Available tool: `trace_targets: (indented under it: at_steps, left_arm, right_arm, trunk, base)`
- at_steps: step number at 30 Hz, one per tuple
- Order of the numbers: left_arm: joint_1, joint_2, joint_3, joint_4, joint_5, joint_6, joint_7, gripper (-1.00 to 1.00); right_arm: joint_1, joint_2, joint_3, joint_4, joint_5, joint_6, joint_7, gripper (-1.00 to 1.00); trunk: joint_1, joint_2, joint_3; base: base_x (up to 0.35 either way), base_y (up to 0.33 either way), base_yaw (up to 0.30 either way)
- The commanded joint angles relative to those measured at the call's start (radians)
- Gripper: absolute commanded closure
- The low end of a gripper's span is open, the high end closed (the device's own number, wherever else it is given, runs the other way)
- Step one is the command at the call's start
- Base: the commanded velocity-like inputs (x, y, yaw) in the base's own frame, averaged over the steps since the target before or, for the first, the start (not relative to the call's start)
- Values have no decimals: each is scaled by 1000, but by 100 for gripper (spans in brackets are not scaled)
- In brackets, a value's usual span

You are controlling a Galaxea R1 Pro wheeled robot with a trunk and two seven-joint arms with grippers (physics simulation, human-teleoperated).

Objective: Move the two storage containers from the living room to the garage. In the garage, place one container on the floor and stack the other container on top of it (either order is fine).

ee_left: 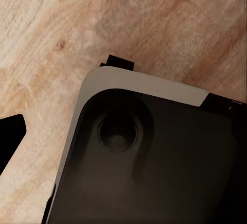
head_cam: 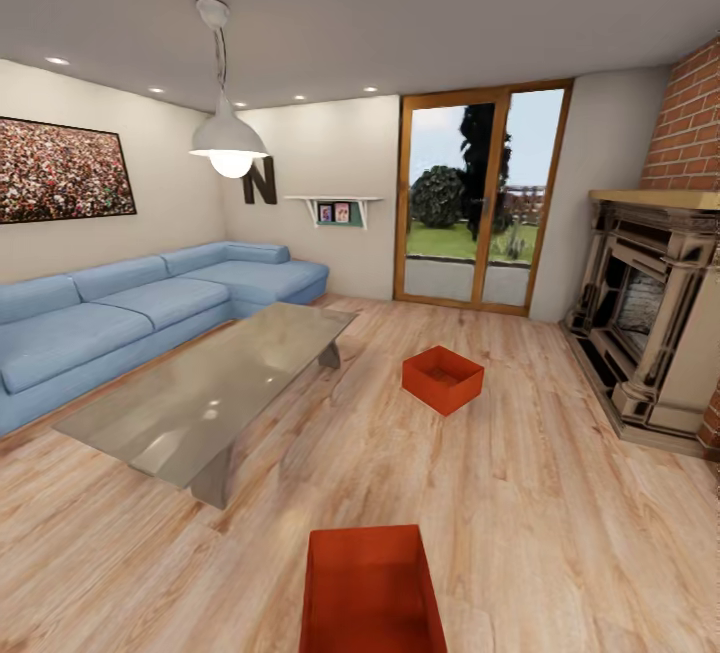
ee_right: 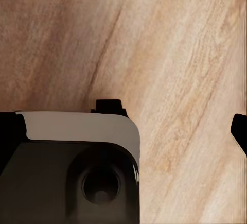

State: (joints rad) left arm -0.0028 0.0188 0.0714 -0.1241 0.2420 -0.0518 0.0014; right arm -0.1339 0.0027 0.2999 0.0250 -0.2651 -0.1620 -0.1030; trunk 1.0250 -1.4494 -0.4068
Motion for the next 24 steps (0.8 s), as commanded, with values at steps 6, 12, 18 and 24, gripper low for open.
trace_targets:
  at_steps: [6, 12, 18, 24]
  left_arm:
    - [0, 0, 7, 0, 0, -2, 1, -100]
    - [0, 0, 7, -1, 0, -2, 1, -100]
    - [0, 0, 7, -1, 0, -2, 0, -100]
    - [0, 0, 7, 0, 0, -2, 0, -100]
  right_arm:
    - [-1, 0, 8, 3, -9, -4, 0, -100]
    - [-1, 2, 10, 3, -8, -4, 1, -100]
    - [-1, 2, 10, 3, -8, -4, 0, -100]
    - [-1, 2, 11, 3, -8, -4, 0, -100]
  trunk:
    - [0, -1, -1]
    - [0, -1, -1]
    - [0, -1, -1]
    - [0, -1, -1]
  base:
    - [0, -219, 0]
    - [0, -35, 0]
    - [109, -3, 0]
    - [296, 0, 0]
